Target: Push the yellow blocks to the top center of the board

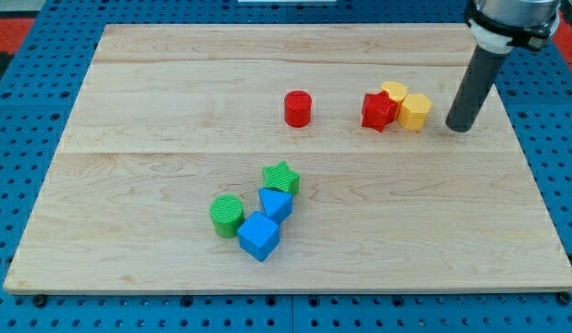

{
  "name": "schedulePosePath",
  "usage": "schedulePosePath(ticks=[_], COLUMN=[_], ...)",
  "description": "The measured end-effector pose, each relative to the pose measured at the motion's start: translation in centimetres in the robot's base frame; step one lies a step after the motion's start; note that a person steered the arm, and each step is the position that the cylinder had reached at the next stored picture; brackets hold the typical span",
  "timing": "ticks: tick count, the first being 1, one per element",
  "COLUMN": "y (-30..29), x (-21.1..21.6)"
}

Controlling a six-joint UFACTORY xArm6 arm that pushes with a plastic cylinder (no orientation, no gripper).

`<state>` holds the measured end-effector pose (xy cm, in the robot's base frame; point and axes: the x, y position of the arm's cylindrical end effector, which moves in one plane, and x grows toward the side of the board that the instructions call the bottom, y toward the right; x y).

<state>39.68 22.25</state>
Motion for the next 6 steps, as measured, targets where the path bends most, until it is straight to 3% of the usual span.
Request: schedulePosePath(ticks=[2, 4, 6], y=[-6.4, -7.8, -15.2], x=[-0.6, -4.7, -5.7])
